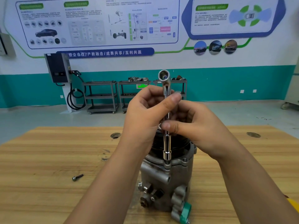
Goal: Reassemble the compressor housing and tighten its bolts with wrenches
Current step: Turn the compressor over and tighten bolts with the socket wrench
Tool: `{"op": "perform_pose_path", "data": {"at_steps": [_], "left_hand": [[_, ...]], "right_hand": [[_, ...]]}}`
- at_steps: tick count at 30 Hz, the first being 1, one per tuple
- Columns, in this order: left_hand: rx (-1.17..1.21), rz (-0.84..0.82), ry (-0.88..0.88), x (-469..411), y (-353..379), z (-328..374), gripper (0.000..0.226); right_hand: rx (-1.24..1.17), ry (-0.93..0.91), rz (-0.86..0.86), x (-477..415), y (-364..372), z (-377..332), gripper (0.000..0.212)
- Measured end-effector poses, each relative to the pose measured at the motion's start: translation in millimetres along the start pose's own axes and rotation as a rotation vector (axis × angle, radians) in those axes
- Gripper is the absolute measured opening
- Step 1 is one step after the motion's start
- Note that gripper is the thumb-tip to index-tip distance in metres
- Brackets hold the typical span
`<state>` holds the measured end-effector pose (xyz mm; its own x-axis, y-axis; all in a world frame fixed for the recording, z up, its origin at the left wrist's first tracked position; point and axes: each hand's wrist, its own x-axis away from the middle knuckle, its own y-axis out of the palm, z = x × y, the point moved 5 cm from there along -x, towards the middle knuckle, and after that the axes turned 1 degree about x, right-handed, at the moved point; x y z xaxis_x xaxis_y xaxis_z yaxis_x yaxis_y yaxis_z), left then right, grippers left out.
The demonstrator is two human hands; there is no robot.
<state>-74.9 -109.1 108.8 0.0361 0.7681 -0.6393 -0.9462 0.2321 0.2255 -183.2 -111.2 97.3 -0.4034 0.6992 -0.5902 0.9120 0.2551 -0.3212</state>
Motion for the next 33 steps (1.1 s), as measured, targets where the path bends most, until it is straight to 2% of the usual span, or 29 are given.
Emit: {"op": "perform_pose_path", "data": {"at_steps": [5, 7, 9, 13, 15, 22, 27, 30, 33], "left_hand": [[0.056, -0.123, -0.110, 1.1, -0.2, -5.1, 0.011], [0.034, -0.173, -0.116, 2.0, 1.4, -5.2, 0.009], [-0.009, -0.221, -0.112, 2.6, 3.5, -5.0, 0.018], [-0.079, -0.256, -0.123, 3.9, 6.4, -5.7, 0.023], [-0.038, -0.272, -0.132, 4.9, 6.3, -5.7, 0.026], [-0.037, -0.269, -0.176, 4.8, 3.4, -6.8, 0.030], [-0.072, -0.199, -0.135, 5.2, 1.9, -6.6, 0.013], [-0.019, -0.147, -0.116, 5.6, -0.5, -7.6, 0.003], [0.022, -0.130, -0.121, 4.9, -2.6, -7.6, 0.009]], "right_hand": [[0.047, 0.025, 0.040, -0.3, -0.1, 2.7, 0.040], [0.036, 0.040, 0.032, -0.2, 0.0, 3.0, 0.037], [-0.006, 0.045, 0.003, 0.0, -1.6, 4.7, 0.034], [-0.106, 0.045, -0.138, 4.1, -2.5, 6.7, 0.019], [-0.167, 0.050, -0.187, 6.1, -1.1, 5.9, 0.023], [-0.207, 0.048, -0.145, 4.4, -2.1, 6.8, 0.019], [-0.198, 0.034, -0.104, 3.1, -2.7, 7.3, 0.016], [-0.151, 0.046, -0.076, 2.7, -3.8, 9.7, 0.030], [-0.057, 0.058, -0.039, 1.3, -4.3, 11.6, 0.040]]}}
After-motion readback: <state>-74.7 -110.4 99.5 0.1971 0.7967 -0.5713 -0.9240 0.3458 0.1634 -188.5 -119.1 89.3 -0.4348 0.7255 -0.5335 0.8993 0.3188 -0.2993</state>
